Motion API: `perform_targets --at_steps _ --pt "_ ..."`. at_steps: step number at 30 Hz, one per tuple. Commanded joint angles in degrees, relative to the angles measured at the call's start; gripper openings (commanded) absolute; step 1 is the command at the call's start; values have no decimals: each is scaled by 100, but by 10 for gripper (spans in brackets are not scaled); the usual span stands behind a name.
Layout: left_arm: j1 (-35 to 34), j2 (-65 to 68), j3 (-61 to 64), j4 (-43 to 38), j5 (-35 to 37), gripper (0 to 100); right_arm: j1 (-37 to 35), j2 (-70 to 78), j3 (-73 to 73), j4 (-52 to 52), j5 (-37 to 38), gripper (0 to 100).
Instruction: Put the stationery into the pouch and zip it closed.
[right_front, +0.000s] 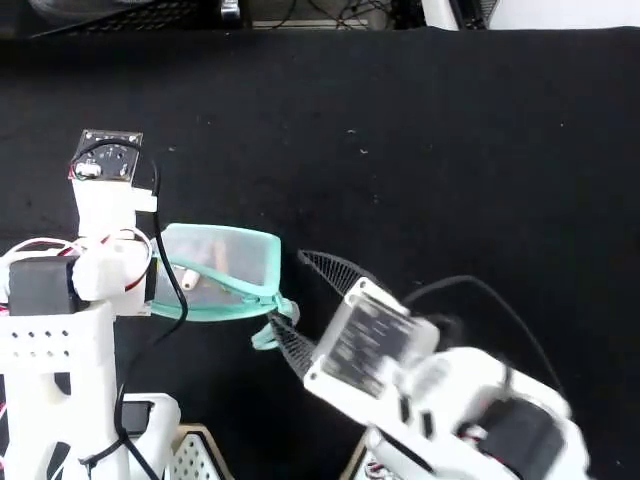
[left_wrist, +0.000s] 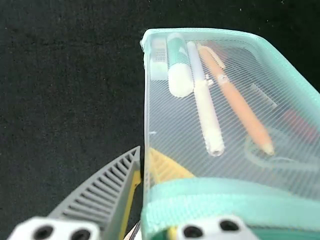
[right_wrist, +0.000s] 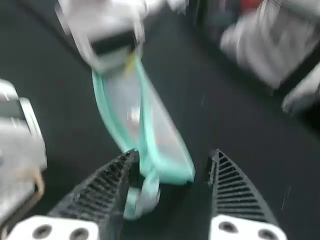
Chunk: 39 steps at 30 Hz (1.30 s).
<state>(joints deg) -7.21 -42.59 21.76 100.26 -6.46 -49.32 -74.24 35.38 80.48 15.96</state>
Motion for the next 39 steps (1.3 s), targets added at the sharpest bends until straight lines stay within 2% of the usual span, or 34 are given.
perform_targets --at_steps 1,15,17,20,24,27,31,39 --pt "92 26 -4 35 44 30 158 57 558 88 -70 226" --pt "92 26 40 35 44 30 193 57 2062 -1424 -35 220" --pt "92 26 40 35 44 30 193 57 2141 -1512 -26 173" --pt "92 26 40 35 44 30 193 57 2088 -1512 -26 16" --pt "92 26 22 35 44 30 360 -233 1965 -1486 114 11" --pt "92 26 -40 0 44 30 870 -664 1947 -1574 580 12" --pt "92 26 -224 -149 44 30 1380 -1235 1956 -1635 686 12" --pt "92 26 -585 -554 44 34 1407 -1648 1982 -1732 677 12"
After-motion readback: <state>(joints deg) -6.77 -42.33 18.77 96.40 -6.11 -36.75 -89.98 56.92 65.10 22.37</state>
